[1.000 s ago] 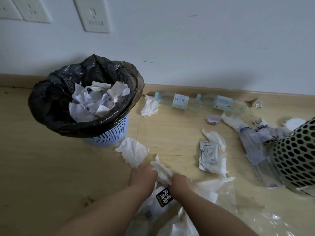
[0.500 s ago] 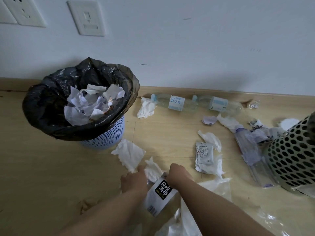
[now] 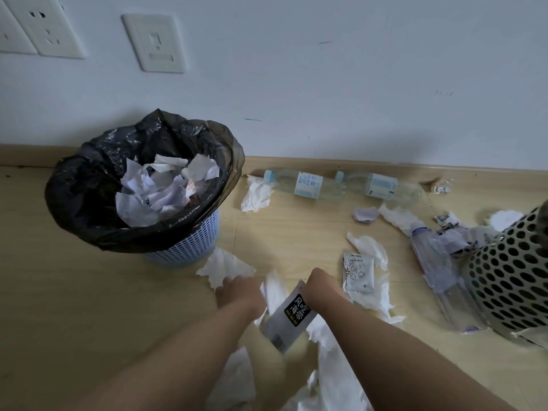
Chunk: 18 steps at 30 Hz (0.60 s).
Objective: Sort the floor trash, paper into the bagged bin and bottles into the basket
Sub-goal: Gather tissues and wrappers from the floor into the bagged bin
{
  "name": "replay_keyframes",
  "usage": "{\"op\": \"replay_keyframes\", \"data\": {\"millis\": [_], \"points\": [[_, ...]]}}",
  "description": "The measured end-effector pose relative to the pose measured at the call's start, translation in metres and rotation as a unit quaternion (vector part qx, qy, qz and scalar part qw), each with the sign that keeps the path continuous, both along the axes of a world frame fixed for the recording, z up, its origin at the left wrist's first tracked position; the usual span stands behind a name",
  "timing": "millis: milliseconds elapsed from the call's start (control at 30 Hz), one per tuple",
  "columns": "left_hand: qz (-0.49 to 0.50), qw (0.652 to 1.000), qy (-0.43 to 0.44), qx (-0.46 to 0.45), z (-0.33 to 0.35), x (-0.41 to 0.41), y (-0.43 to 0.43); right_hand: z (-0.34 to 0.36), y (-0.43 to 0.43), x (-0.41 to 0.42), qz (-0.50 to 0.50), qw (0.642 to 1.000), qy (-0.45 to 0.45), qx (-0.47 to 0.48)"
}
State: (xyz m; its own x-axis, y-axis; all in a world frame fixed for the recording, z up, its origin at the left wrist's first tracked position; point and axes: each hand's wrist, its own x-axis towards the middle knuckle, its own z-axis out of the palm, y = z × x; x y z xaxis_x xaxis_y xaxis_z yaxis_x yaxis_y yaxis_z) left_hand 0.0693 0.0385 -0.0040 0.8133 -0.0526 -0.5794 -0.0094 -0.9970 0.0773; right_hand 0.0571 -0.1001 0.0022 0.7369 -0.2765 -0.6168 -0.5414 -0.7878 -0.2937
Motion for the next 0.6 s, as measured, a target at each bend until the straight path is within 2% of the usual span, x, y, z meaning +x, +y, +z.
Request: {"op": "replay_keyframes", "data": {"millis": [100, 233, 467, 600], "points": [[0.044, 0.995, 0.011, -0.087, 0.023, 0.03, -0.009, 0.004, -0.003, 0.01, -0.069, 0.996, -0.046, 0.024], [0.052, 0.984, -0.025, -0.17, 0.049, 0.05, -0.01, 0.011, -0.008, 0.022, -0.162, 0.976, -0.131, 0.058], [0.085, 0.95, -0.117, -0.276, 0.092, 0.068, -0.006, 0.041, -0.008, 0.045, -0.309, 0.896, -0.285, 0.142], [0.177, 0.912, -0.077, -0.361, 0.111, 0.078, 0.004, 0.06, -0.004, 0.054, -0.318, 0.882, -0.319, 0.141]]}}
